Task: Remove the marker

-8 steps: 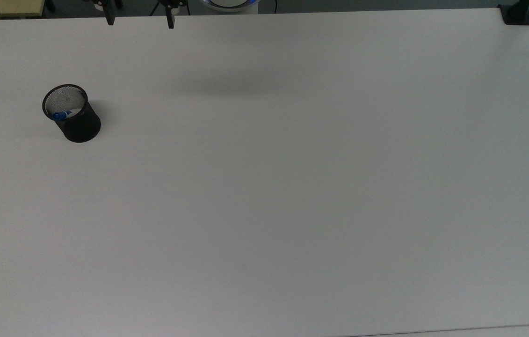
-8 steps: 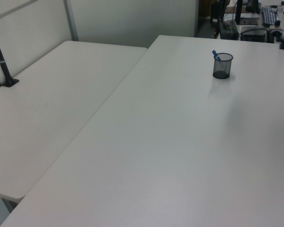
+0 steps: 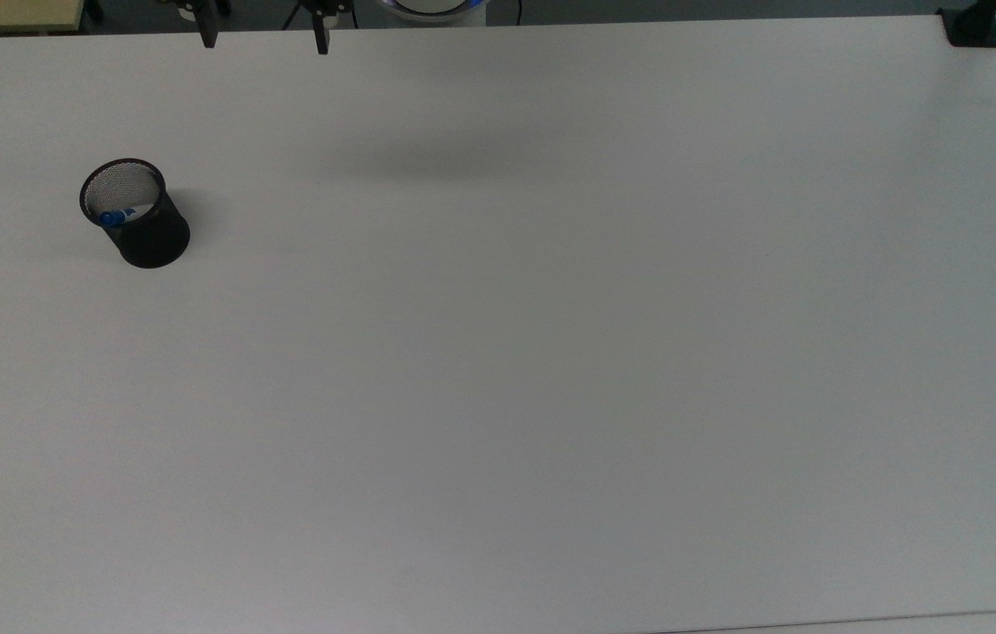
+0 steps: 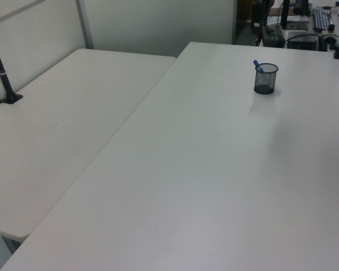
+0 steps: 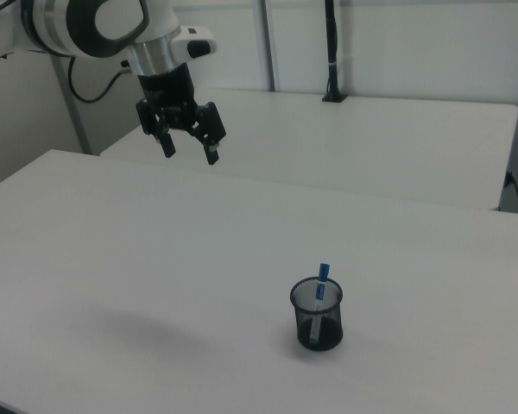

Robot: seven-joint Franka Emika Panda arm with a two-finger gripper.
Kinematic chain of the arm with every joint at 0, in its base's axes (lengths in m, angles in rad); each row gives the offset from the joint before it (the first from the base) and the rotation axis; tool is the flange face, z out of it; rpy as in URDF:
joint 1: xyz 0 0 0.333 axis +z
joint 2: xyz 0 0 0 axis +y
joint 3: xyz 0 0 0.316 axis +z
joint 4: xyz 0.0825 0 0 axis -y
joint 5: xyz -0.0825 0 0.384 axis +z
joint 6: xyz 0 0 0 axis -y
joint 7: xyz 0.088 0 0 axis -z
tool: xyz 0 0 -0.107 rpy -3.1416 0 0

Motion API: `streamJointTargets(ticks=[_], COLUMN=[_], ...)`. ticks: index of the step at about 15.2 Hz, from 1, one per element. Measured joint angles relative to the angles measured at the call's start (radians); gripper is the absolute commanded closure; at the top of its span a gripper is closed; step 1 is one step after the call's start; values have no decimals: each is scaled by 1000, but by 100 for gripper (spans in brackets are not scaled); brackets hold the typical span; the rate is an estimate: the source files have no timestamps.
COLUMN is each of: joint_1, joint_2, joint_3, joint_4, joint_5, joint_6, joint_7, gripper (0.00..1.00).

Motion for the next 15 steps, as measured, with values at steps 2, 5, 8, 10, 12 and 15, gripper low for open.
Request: streamJointTargets(ticks=[2,5,8,10,12,15], joint_1=[0,0,0,0,-3,-10], joint_2=[0,0,0,0,0,7], joint_3=[0,0,0,0,-3,-8], joint_4=[0,0,-1,-1,-3,-9], joint_5=[0,0,0,0,0,-6], joint_6=[0,0,0,0,0,0], joint_7=[0,0,0,0,0,-18], gripper=[0,0,0,0,0,0])
